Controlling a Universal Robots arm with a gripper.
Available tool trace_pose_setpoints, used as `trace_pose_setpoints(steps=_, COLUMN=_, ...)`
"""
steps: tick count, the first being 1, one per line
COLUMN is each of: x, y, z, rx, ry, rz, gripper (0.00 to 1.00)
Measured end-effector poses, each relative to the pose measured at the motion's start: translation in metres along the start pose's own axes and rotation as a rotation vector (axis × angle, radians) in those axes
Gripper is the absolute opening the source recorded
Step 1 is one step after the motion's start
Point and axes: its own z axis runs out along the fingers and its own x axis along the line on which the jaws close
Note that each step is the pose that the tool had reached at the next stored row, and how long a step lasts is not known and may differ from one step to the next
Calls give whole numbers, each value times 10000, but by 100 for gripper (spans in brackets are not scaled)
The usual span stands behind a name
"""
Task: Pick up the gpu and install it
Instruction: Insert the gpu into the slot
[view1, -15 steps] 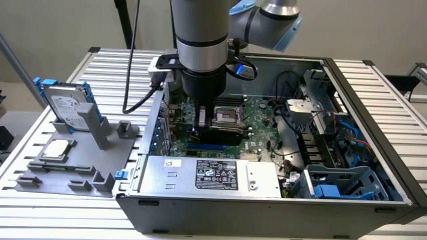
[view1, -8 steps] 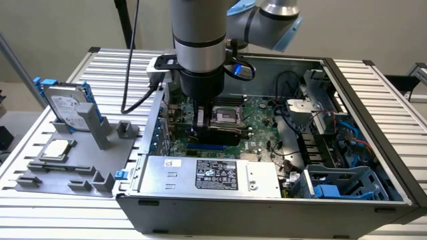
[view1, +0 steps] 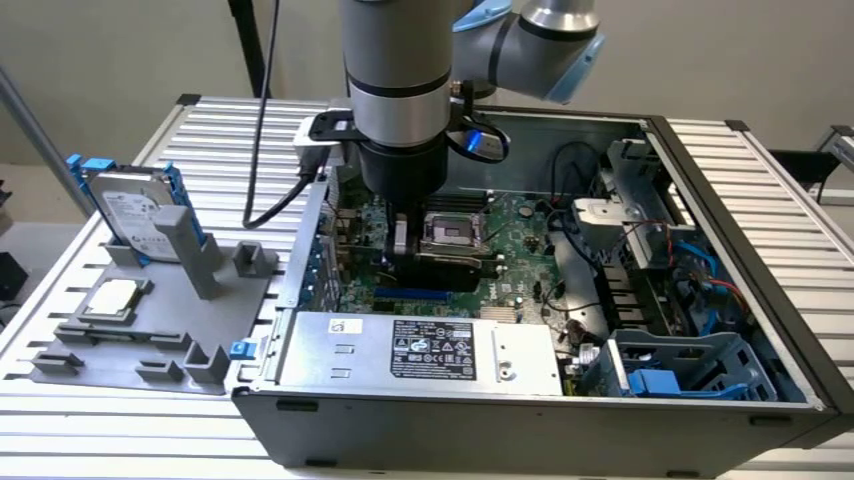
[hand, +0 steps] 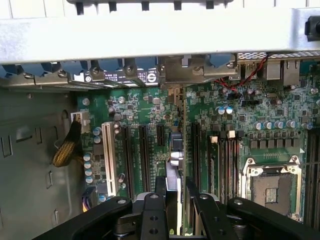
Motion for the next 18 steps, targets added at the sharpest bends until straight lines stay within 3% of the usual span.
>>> trace_pose_setpoints(steps=18, x=-23, y=43, z=105, rx=0, ry=1, rz=0, gripper=26)
